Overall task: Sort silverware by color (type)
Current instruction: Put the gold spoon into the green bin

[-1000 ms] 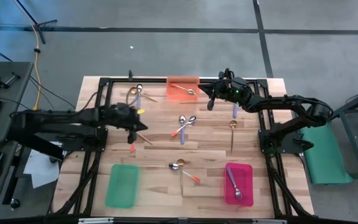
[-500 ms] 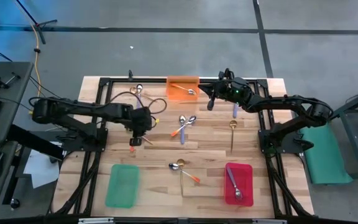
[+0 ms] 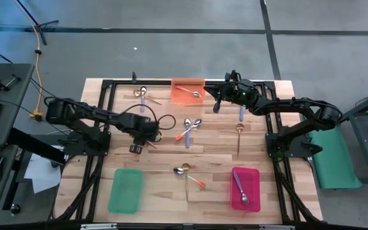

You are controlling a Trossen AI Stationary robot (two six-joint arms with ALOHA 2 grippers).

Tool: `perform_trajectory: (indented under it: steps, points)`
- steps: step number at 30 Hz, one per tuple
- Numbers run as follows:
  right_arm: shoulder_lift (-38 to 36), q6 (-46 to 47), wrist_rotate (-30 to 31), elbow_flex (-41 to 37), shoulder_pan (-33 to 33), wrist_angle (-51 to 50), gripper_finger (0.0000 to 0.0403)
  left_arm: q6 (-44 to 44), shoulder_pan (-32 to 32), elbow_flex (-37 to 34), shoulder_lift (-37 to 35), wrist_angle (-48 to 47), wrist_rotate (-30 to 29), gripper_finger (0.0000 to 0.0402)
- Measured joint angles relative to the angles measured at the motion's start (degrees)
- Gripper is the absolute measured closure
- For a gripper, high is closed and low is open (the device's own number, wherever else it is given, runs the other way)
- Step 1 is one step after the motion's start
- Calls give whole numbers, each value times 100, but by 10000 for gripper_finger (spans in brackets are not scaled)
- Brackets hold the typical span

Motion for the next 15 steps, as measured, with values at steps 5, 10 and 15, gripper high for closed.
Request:
perform_trajectory:
  steps: [5,10,15]
  points:
    - [0,4,0,0,0,11,403,109,-22,27,255,7,-8,291]
    - [2,4,0,0,0,63,403,39,-22,26,353,-4,-16,297]
    - [2,26,0,0,0,85,403,-24,-37,20,337,-17,104,330]
